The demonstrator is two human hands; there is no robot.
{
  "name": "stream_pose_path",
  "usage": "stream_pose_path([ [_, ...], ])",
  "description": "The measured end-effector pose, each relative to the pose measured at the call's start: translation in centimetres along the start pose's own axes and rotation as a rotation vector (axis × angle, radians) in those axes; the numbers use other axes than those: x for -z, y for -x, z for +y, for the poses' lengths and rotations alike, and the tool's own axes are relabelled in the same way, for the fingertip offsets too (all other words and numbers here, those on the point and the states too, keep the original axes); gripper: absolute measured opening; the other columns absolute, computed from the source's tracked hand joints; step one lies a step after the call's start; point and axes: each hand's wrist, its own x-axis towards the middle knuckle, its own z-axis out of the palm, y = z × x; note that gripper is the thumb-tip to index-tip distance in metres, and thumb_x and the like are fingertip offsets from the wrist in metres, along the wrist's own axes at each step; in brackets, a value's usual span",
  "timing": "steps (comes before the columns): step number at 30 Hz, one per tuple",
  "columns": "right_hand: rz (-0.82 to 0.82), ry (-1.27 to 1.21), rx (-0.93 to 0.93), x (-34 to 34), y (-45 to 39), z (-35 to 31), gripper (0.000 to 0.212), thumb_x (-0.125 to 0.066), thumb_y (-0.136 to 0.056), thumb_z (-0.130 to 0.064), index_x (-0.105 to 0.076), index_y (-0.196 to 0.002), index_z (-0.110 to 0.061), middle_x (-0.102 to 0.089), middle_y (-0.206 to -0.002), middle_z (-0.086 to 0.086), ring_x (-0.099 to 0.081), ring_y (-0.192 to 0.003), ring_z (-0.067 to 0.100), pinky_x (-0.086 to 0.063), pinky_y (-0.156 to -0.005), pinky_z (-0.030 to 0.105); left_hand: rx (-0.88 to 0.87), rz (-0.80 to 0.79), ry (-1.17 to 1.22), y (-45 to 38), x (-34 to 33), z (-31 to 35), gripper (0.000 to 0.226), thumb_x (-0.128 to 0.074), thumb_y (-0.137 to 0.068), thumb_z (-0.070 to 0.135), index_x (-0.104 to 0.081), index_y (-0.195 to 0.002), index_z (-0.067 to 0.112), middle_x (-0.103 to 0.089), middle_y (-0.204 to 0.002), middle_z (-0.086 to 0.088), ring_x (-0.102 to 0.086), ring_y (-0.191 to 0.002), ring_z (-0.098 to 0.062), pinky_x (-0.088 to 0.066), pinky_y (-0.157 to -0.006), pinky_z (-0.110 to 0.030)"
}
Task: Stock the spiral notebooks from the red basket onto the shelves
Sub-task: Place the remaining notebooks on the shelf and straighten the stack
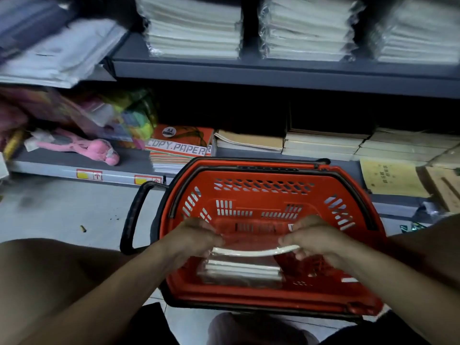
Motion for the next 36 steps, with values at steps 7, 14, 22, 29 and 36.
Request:
stream_pose_path([
  [7,-0.099,-0.485,0.114,4.0,6.0,-1.2,0.011,-0.075,-0.077,0.004,-0.073,-0.086,0.01,-0.068,-0.086,0.017,-0.059,-0.079,0.024,-0.049,-0.061,0.03,-0.048,-0.111,0.544,7.1,1.6,1.2,0.049,-0.08,-0.069,-0.009,-0.06,-0.114,-0.003,-0.064,-0.088,-0.016,-0.058,-0.072,-0.021,-0.047,-0.07,-0.031],
  [14,-0.257,-0.572,0.215,5.1,11.1,-2.3,0.031,-0.069,-0.08,-0.001,-0.069,-0.107,0.013,-0.065,-0.088,0.013,-0.059,-0.068,0.014,-0.05,-0.053,0.022,-0.212,-0.324,0.673,11.9,3.9,1.9,0.038,-0.069,-0.074,-0.005,-0.069,-0.111,-0.014,-0.069,-0.118,-0.027,-0.066,-0.103,-0.03,-0.05,-0.089,-0.035],
  [22,-0.155,-0.608,0.598,3.6,14.6,-3.6,0.042,-0.06,-0.087,0.006,-0.065,-0.123,-0.015,-0.075,-0.105,0.014,-0.067,-0.09,0.034,-0.05,-0.068,0.04,-0.559,-0.262,0.722,15.6,5.0,0.9,0.035,-0.052,-0.098,0.012,-0.068,-0.127,0.023,-0.07,-0.128,-0.007,-0.067,-0.117,-0.026,-0.054,-0.097,-0.046],
  [29,-0.187,-0.661,0.848,2.9,14.9,-6.4,0.058,-0.055,-0.09,-0.001,-0.051,-0.141,-0.028,-0.072,-0.124,0.005,-0.072,-0.106,0.034,-0.063,-0.07,0.048,-0.727,-0.097,0.734,14.8,5.3,2.0,0.043,-0.049,-0.099,0.016,-0.061,-0.134,0.038,-0.072,-0.12,-0.006,-0.053,-0.057,-0.025,-0.052,-0.044,-0.028],
  [36,-0.041,-0.575,0.907,2.4,12.1,-9.1,0.062,-0.053,-0.095,-0.002,-0.042,-0.147,-0.034,-0.076,-0.113,0.008,-0.075,-0.093,0.036,-0.06,-0.079,0.054,-0.82,-0.024,0.705,12.1,7.4,4.1,0.045,-0.048,-0.098,0.008,-0.059,-0.137,0.026,-0.067,-0.132,-0.004,-0.071,-0.086,-0.023,-0.058,-0.056,-0.04],
])
